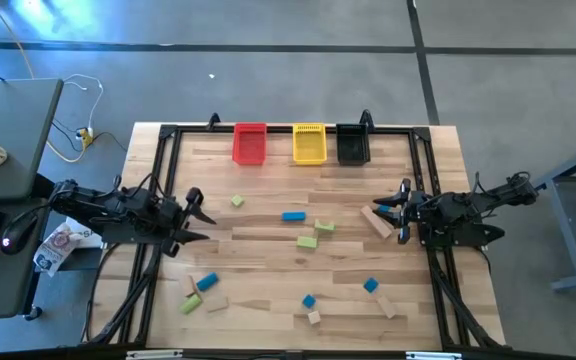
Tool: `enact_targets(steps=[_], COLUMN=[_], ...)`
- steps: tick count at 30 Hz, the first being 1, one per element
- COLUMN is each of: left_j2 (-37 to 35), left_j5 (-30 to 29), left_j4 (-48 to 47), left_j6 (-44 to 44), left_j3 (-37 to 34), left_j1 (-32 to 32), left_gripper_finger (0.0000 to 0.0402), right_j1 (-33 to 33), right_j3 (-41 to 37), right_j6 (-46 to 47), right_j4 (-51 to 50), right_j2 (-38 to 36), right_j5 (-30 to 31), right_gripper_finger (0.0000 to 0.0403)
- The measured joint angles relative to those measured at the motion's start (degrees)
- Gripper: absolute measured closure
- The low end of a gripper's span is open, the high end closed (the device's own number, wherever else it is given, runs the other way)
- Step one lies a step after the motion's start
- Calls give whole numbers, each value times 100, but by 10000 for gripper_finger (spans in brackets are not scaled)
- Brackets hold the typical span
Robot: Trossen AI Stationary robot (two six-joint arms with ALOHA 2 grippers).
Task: Sort & place blocks by color
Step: Put the green block into the red bin
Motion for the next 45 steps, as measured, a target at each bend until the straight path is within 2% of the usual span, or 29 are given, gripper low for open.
enact_targets(steps=[3,10,13,21,27,37,40,45], left_j2=[-2,-2,-2,40,592,2447,2941,3621], left_j5=[-2,-202,-639,-2262,-3101,-4409,-4566,-4414], left_j4=[266,1107,1358,1474,556,-1187,-1570,-2172], left_j6=[-433,-190,-189,-75,-209,-1455,-1925,-2595], left_j3=[2,2,-1,5,576,1765,2080,2558], left_j1=[0,2,2,2,2,9,18,268], left_gripper_finger=[216,216,216,216,216,216,216,216], right_j1=[0,0,2,2,0,1,2,2], right_j3=[0,0,0,0,-2,-2,-2,0], right_j6=[1,2,1,-1,0,-1,-1,0], right_j4=[0,0,0,0,0,0,0,0], right_j2=[0,-1,-1,-1,-1,-1,-1,1], right_j5=[1,0,0,-1,0,1,1,0], right_gripper_finger=[274,274,274,274,274,274,274,274])
